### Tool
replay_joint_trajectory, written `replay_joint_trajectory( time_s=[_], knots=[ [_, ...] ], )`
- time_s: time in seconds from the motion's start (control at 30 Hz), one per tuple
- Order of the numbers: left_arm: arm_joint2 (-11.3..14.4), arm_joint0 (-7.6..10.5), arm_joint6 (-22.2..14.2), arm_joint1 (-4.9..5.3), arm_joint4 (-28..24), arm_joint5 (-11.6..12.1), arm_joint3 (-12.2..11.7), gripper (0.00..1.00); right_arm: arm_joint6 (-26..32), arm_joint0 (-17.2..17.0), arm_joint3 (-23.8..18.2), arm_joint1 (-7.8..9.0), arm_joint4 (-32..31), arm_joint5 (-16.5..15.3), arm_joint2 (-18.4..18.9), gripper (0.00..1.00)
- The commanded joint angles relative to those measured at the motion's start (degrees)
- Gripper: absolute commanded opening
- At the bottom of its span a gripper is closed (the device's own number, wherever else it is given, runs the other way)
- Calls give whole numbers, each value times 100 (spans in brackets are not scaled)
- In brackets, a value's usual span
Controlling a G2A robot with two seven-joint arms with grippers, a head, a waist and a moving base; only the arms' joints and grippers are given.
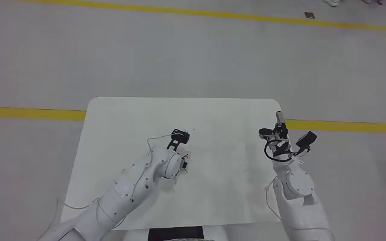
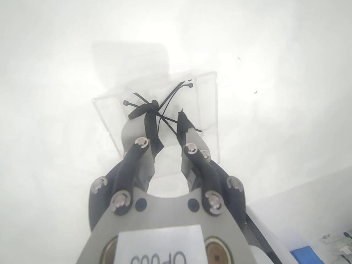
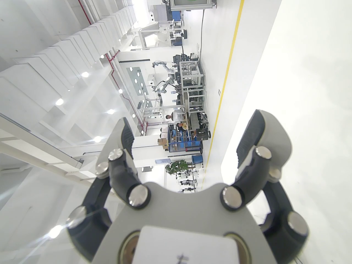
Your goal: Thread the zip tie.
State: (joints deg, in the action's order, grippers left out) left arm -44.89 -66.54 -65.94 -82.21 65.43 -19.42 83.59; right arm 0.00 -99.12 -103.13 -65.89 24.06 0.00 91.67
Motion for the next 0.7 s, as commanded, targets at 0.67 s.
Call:
replay_joint_trajectory(
  time_s=[0.67],
  knots=[
    [65, 62, 48, 11, -51, -7, -99, 0, 0, 0, 0, 0, 0, 0, 0, 100]
  ],
)
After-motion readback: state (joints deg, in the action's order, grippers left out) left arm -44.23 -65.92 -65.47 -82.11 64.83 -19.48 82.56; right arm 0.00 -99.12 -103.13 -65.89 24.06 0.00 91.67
